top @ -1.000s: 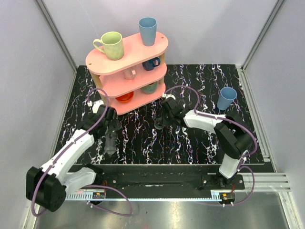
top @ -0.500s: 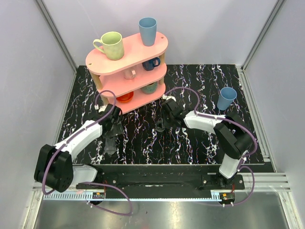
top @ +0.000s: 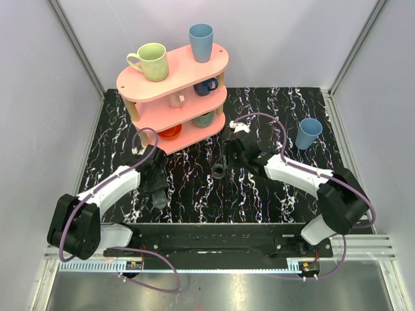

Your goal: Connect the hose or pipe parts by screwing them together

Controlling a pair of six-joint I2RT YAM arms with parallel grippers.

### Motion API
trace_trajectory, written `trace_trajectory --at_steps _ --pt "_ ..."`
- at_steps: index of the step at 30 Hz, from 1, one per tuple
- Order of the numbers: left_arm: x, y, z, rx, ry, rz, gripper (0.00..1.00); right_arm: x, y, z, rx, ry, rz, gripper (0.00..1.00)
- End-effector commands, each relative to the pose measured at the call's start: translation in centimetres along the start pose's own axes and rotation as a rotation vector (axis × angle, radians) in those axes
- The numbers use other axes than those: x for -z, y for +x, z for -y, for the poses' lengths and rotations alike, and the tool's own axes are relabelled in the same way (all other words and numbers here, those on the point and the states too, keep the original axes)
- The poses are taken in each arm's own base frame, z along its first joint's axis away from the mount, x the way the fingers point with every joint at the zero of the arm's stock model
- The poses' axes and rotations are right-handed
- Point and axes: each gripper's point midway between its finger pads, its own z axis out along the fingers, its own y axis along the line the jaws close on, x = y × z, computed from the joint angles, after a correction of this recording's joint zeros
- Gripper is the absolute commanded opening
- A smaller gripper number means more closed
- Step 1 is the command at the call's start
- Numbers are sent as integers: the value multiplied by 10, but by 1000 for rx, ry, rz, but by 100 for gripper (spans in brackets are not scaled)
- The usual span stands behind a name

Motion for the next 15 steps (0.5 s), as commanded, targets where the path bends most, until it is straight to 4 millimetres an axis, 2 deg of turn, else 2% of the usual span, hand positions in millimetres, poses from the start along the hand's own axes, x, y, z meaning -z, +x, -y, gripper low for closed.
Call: trace_trajectory --at_steps 1,4,7,10,11,14,15 --pt "6 6 33 24 178 -14 55 23 -24 -1 -15 -4 95 54" --pt "16 15 62 3 319 -29 54 34 -28 -3 -32 -20 117 55" --pt "35 26 92 -28 478 -39 57 42 -32 -6 -40 -41 137 58" --pt "49 36 109 -26 567 -53 66 48 -35 -10 -55 -65 146 63" --pt "54 42 112 -19 594 -81 76 50 -36 -12 -63 -74 147 64" --pt "73 42 122 -53 671 -77 84 54 -38 -19 -128 -105 143 72" --pt "80 39 119 -67 670 -63 90 53 -38 -22 -187 -110 136 75"
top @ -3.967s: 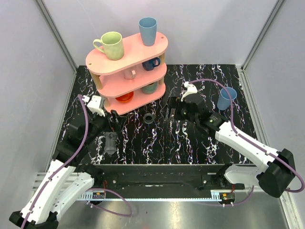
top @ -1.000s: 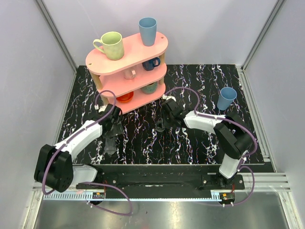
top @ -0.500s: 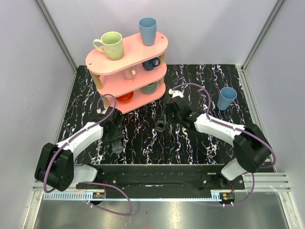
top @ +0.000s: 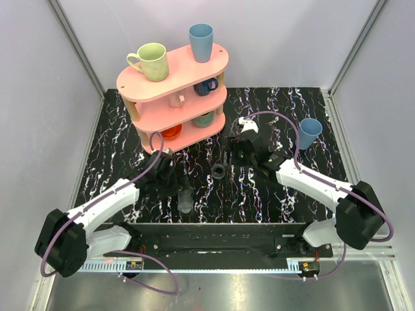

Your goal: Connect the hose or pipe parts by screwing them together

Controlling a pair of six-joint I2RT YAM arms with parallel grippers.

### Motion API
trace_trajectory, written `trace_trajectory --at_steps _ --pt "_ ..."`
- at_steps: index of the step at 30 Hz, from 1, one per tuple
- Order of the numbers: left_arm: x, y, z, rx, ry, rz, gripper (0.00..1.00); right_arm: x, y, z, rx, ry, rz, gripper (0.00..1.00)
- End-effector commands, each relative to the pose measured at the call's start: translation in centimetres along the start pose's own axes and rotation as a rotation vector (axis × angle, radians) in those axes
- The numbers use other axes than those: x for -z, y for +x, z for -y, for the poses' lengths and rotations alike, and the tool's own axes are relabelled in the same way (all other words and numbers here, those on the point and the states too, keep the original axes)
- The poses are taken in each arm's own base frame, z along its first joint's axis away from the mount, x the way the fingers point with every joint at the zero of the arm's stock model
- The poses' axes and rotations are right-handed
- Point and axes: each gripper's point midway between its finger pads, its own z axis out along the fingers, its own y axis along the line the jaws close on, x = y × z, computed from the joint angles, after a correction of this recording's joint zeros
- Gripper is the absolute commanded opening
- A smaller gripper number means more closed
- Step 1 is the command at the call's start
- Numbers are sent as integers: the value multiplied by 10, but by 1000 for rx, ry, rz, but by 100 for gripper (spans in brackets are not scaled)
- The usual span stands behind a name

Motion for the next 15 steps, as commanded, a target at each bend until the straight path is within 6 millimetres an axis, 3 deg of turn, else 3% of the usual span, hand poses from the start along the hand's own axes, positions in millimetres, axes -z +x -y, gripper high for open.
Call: trace_trajectory --at_steps 1,2,4,5,6,8,12,13,14,15 --pt "26 -12 36 -34 144 37 93 8 -8 -17 -168 -48 11 77" --pt "37 -33 37 -90 107 121 96 8 -8 -21 -206 -56 3 79" --pt "56 -48 16 -133 -36 184 99 4 -4 -36 -308 -81 -31 80" --pt "76 -78 8 -168 -134 305 99 3 -1 -42 -328 -86 -46 80" --pt "87 -82 -10 -176 -231 316 99 -3 9 -52 -330 -88 -77 81" --pt "112 -109 -23 -213 -342 404 99 -5 7 -70 -317 -90 -87 84" --pt "145 -130 -64 -240 -533 532 99 -26 33 -95 -298 -43 -172 92" --pt "154 -135 -77 -241 -607 585 99 -26 32 -110 -292 -66 -177 94" --pt "147 -129 -86 -220 -615 592 99 -29 36 -116 -289 -66 -188 97" --pt "150 -127 -81 -221 -567 612 99 -37 46 -119 -280 -53 -212 98"
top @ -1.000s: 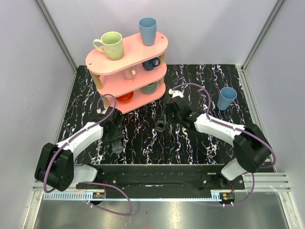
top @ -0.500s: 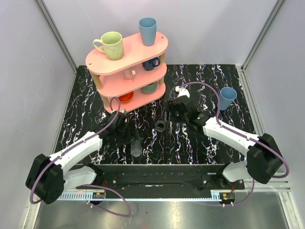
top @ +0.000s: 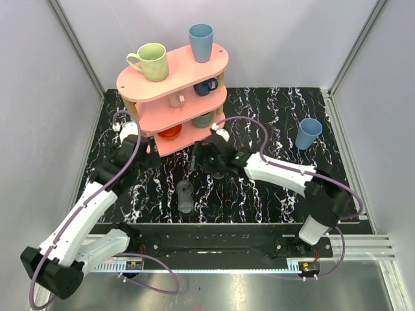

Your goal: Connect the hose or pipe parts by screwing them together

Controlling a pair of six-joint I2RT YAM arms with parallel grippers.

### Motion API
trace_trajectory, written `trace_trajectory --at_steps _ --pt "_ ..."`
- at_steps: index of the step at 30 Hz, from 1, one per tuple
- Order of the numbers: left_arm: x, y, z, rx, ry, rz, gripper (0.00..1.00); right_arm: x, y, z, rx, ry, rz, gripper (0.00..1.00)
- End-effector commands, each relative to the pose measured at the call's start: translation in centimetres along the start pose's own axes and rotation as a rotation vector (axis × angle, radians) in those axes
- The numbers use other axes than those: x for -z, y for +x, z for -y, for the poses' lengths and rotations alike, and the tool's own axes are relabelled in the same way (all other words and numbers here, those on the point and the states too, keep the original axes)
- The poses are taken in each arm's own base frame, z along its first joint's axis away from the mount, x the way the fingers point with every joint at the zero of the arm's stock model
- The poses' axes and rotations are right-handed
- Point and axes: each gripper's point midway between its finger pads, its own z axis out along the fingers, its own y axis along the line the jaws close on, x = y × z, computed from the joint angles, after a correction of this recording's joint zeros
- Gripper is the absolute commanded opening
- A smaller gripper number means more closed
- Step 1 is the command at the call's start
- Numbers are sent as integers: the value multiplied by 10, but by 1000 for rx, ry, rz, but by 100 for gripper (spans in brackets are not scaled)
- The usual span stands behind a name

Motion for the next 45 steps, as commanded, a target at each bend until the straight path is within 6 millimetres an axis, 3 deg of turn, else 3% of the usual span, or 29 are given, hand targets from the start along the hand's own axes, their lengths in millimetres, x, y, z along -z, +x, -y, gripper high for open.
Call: trace_trajectory --at_steps 1,5,8,15,22,24,28,32,36,40,45 --pt "6 7 -47 -92 -156 80 99 -12 8 -33 -28 8 -21 99" --pt "19 -5 -71 -44 -256 167 99 -28 30 -46 28 67 -67 98" --pt "29 -10 -77 -9 -255 217 99 -45 46 -37 53 129 -98 95" --pt "29 -11 -77 0 -250 229 99 -60 79 -35 183 126 -209 86" --pt "24 -5 -70 -25 -213 196 99 -61 94 -20 273 160 -262 77" --pt "23 -4 -67 -30 -198 193 99 -57 94 -18 317 154 -270 69" --pt "22 -3 -62 -47 -173 179 99 -46 92 -7 414 146 -276 44" --pt "20 0 -45 -77 -78 151 98 -27 78 -2 543 118 -233 32" --pt "26 5 -16 -95 88 97 90 -11 60 -2 627 81 -147 27" --pt "47 23 29 -55 361 -10 88 10 42 -7 678 21 -47 25" --pt "64 33 57 -3 547 -61 86 48 22 -18 690 -127 137 24"
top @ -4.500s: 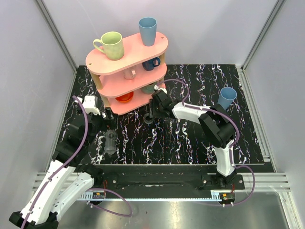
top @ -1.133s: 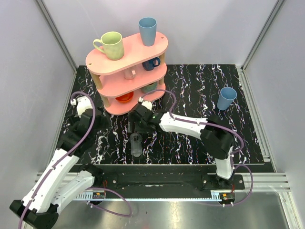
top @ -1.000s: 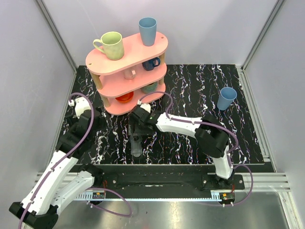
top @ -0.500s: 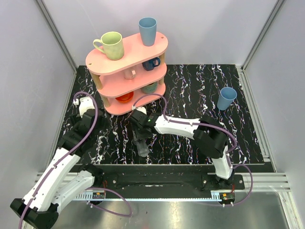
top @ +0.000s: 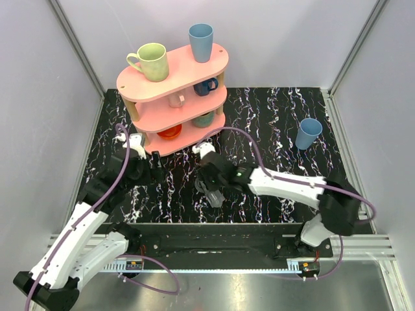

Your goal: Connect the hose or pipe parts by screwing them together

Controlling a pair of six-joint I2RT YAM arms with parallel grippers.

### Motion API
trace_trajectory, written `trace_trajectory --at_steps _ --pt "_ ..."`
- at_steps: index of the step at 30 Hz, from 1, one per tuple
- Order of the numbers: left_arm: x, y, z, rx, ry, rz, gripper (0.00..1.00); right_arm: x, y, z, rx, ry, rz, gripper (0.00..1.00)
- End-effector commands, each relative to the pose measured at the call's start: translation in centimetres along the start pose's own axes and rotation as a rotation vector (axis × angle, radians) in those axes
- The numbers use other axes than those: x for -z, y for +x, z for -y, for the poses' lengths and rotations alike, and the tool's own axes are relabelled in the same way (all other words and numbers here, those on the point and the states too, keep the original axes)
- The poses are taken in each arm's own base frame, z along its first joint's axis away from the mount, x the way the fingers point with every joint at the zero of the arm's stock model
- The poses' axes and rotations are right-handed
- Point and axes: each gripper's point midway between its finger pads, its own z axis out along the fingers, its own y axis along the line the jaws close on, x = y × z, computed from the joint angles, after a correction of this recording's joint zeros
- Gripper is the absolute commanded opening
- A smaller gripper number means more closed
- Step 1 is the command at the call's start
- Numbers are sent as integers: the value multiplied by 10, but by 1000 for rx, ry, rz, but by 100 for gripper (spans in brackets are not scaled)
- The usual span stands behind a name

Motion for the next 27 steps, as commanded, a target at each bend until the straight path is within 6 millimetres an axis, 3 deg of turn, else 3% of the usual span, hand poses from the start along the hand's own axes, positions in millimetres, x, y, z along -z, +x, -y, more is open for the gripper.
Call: trace_trajectory --at_steps 1,2,3,5,7,8,9,11,14,18,21,27 --pt "19 -7 56 68 303 -9 86 40 -49 -4 36 -77 305 24" --pt "18 -6 58 77 315 -16 86 57 -58 -4 33 -101 365 24" --pt "19 -6 61 85 336 -19 86 60 -56 -6 31 -132 401 24" --pt "22 -6 77 120 432 -37 84 84 -67 -9 16 -186 498 24" --pt "27 -6 95 164 552 -59 82 95 -66 -12 6 -239 563 24" --pt "29 -6 100 180 586 -68 81 115 -78 -14 -9 -277 644 24" --pt "30 -6 104 198 615 -76 80 118 -70 -15 -6 -304 649 24" --pt "33 -8 113 242 683 -91 80 142 -78 -19 -17 -358 726 24" --pt "36 -9 124 258 760 -98 79 161 -78 -22 -14 -411 771 24" --pt "33 -9 132 248 821 -108 79 179 -79 -29 2 -473 802 24" --pt "47 -15 145 241 943 -93 79 183 -79 -33 11 -503 804 23" --pt "61 -23 151 204 1013 -31 80 180 -77 -37 11 -520 790 23"
